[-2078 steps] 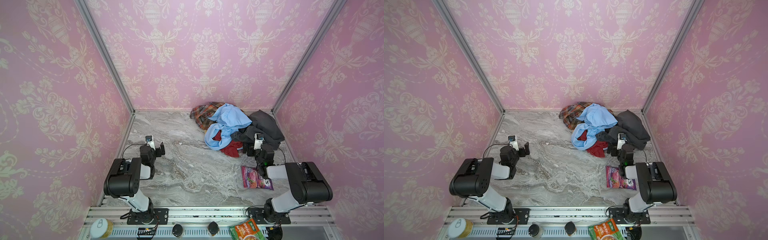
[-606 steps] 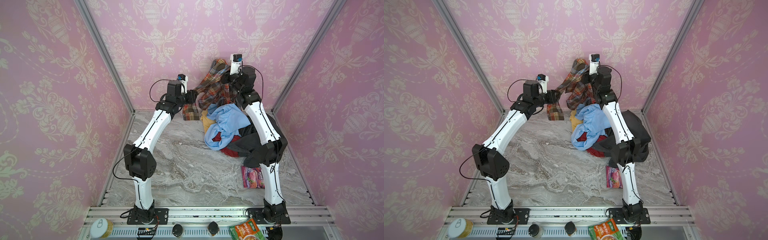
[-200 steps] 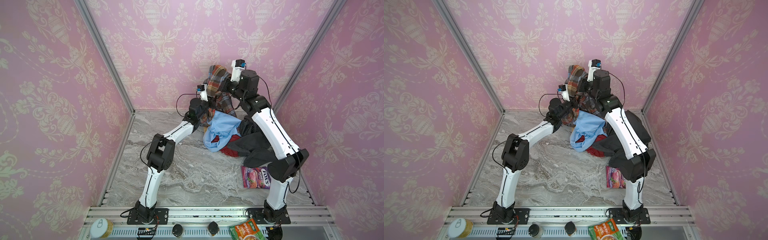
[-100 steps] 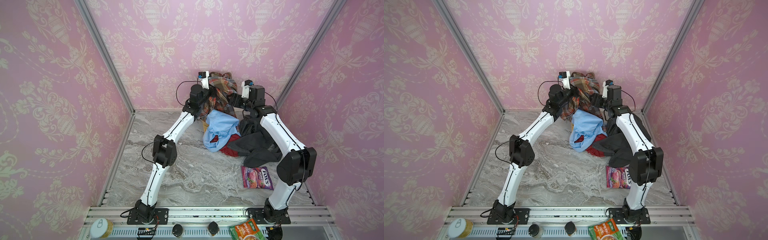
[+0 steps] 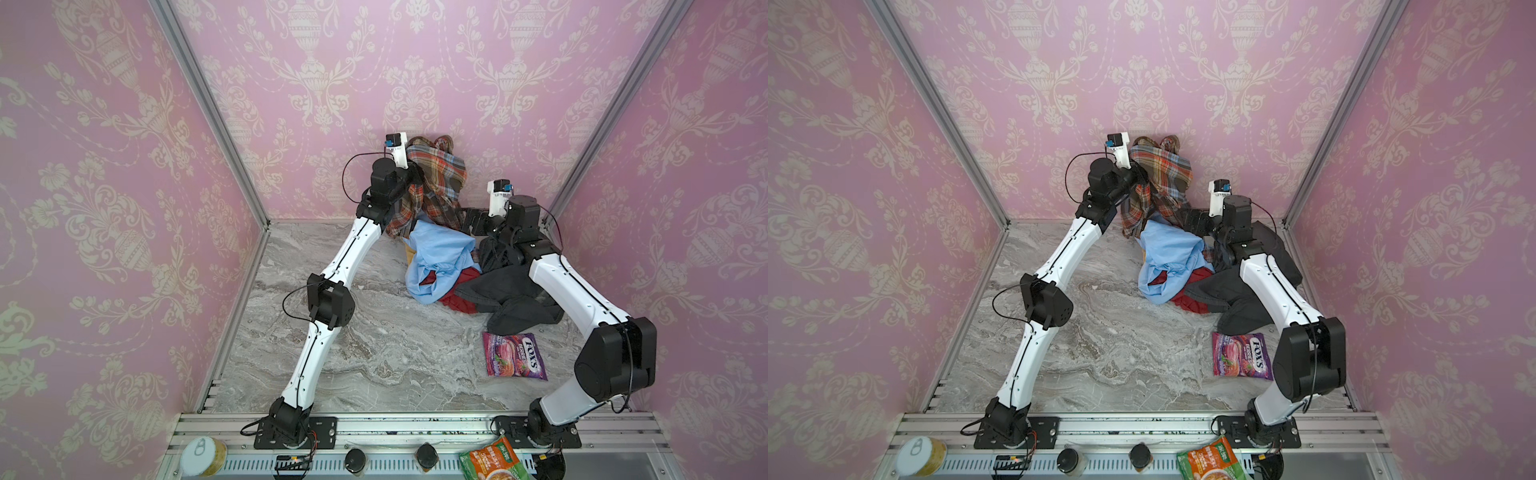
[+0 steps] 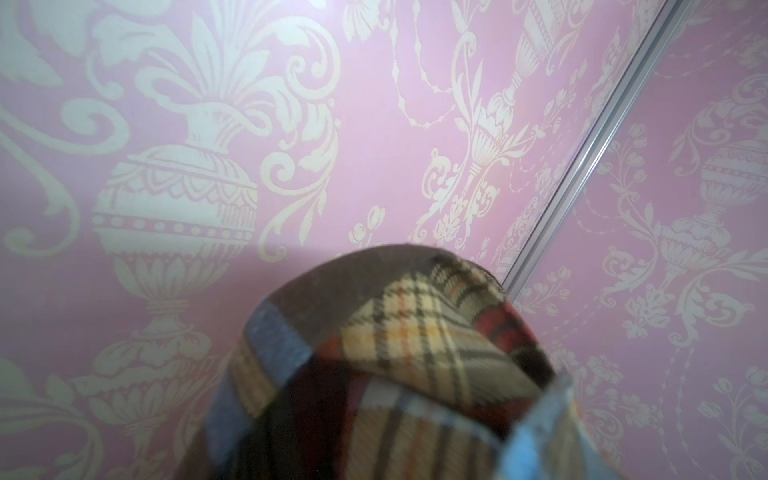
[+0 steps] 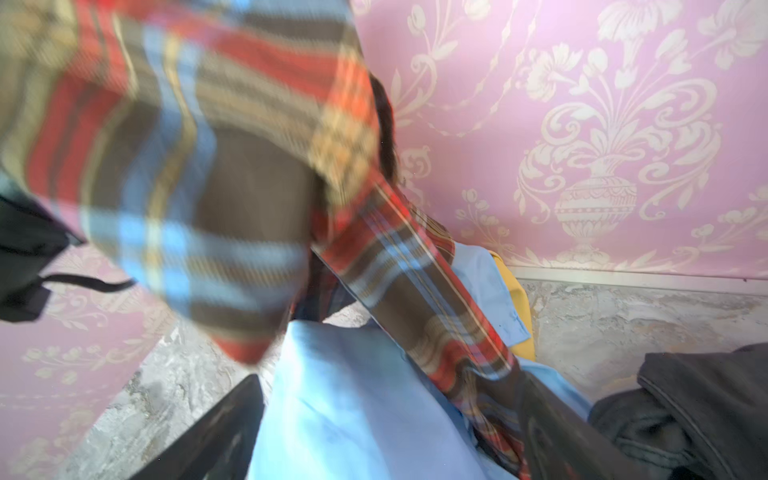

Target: Pick out a specific cloth from the pile

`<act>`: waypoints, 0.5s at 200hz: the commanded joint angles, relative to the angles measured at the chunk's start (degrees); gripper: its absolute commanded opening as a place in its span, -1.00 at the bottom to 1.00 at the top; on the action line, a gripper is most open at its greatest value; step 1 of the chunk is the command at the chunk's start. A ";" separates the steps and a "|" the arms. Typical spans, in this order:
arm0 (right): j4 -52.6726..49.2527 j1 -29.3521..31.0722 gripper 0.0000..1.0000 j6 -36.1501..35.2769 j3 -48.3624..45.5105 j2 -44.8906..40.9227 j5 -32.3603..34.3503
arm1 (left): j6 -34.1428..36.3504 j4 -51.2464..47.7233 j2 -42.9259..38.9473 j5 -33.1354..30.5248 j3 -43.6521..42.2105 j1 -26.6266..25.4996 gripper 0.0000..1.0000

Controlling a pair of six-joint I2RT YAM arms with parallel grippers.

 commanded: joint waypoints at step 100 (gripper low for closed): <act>11.38 -0.44 0.99 -5.78 -8.19 -2.92 -4.34 | 0.50 3.16 -13.62 -2.47 3.40 5.71 -1.00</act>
